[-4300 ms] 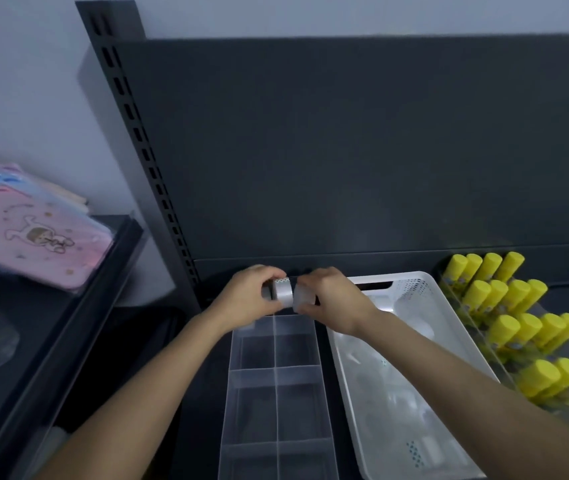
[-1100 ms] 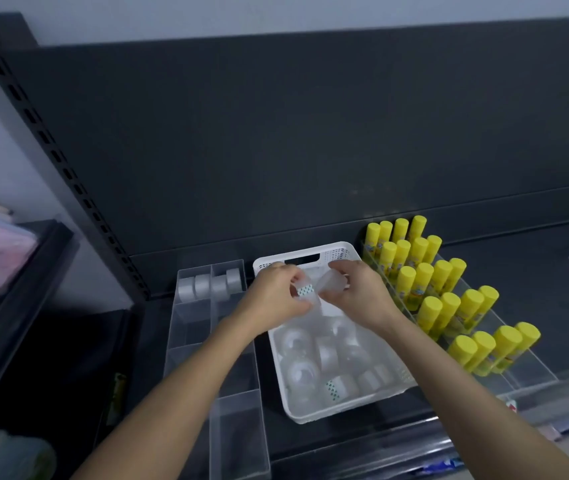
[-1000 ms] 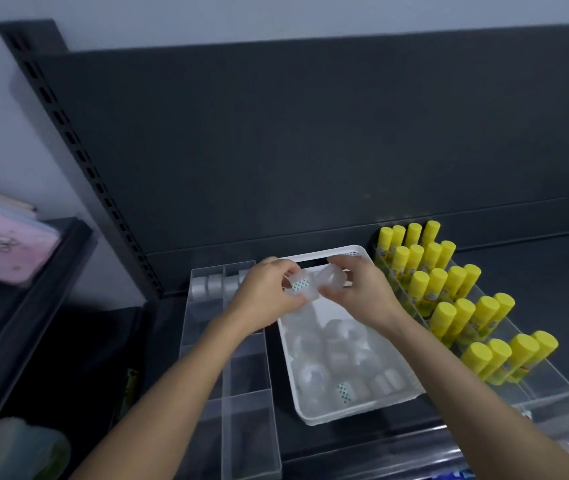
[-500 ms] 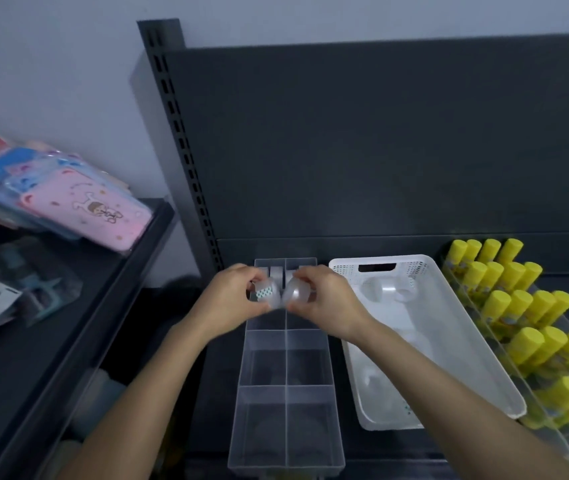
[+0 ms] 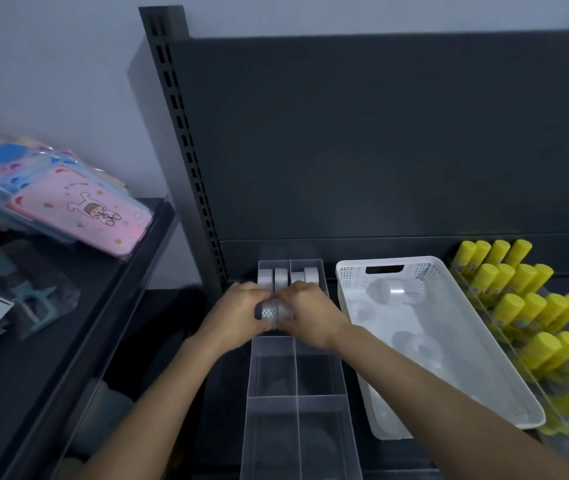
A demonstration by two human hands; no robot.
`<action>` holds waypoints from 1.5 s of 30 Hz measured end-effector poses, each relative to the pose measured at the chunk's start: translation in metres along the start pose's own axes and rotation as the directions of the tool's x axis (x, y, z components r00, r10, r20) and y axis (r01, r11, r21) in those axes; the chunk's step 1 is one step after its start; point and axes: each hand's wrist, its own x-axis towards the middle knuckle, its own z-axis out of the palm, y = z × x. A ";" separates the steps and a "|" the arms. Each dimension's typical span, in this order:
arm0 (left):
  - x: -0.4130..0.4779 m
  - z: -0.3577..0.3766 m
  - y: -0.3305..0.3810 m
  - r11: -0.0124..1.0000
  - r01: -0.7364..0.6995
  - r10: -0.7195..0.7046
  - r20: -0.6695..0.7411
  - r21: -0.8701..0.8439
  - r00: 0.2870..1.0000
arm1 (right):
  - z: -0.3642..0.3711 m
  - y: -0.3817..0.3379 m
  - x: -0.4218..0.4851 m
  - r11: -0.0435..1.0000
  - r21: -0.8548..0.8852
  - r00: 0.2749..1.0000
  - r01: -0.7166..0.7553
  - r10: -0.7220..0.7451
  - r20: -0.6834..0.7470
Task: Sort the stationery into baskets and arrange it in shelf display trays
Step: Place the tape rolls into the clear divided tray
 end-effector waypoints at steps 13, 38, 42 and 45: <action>-0.003 0.009 0.004 0.997 0.056 -0.059 -0.063 -0.055 0.996 | 0.008 0.003 0.000 0.998 0.047 0.998 -0.049 0.051 -0.049; 0.012 0.064 0.175 0.913 -0.402 0.333 0.441 0.069 0.833 | -0.042 0.122 -0.134 0.832 0.038 0.828 -0.553 0.554 -0.089; 0.015 0.076 0.186 0.930 -0.356 0.268 0.498 0.088 0.825 | -0.037 0.127 -0.135 0.832 0.039 0.831 -0.554 0.555 -0.045; 0.016 0.080 0.189 0.928 -0.342 0.236 0.472 0.151 0.849 | -0.035 0.129 -0.135 0.823 0.054 0.820 -0.566 0.569 -0.067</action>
